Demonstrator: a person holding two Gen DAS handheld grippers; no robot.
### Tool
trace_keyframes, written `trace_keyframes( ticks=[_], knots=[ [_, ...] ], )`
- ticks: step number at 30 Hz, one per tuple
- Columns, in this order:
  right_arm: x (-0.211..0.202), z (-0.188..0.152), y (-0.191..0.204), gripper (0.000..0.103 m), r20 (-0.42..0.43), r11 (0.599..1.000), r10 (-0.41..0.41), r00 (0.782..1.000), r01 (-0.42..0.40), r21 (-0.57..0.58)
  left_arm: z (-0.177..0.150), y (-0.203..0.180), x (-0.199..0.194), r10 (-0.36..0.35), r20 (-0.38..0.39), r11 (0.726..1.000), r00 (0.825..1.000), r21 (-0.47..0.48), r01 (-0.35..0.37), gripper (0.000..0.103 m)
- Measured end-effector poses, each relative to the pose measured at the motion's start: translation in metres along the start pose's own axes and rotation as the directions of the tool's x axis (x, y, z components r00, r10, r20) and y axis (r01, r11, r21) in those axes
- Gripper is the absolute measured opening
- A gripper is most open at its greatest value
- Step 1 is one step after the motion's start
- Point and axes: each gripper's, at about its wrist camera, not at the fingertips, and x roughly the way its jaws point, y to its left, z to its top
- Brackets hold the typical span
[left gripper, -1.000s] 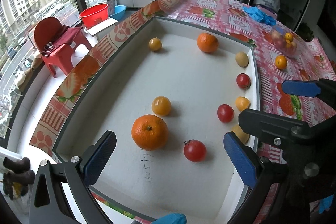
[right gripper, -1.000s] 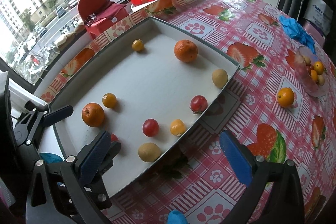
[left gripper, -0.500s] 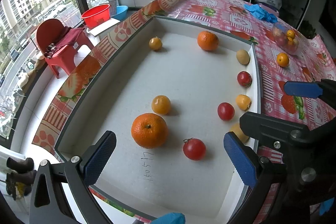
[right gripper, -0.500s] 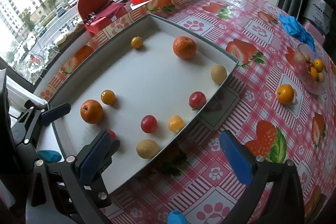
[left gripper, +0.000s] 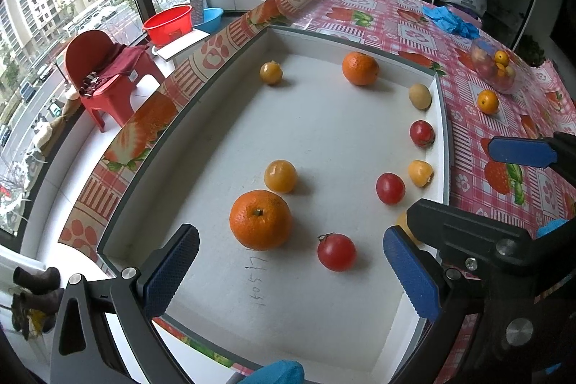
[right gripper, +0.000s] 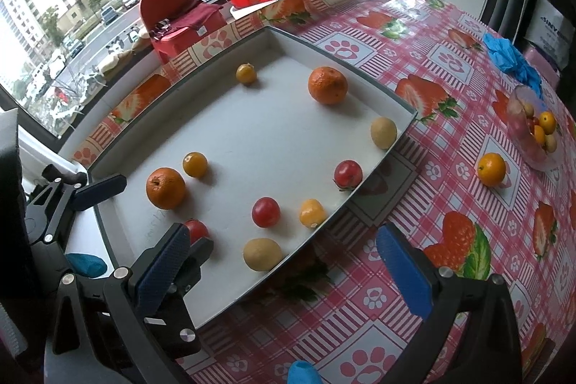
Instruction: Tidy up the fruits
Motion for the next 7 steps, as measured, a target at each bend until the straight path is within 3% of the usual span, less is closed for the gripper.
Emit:
trace_keyframes(
  ticks=[7],
  knots=[
    [-0.0034, -0.0008, 0.0022, 0.103, 0.008, 1.0, 0.012, 1.0, -0.012, -0.002, -0.0019, -0.0023, -0.0031, 0.002, 0.009, 1.0, 1.0, 0.011, -0.002, 0.103]
  ],
)
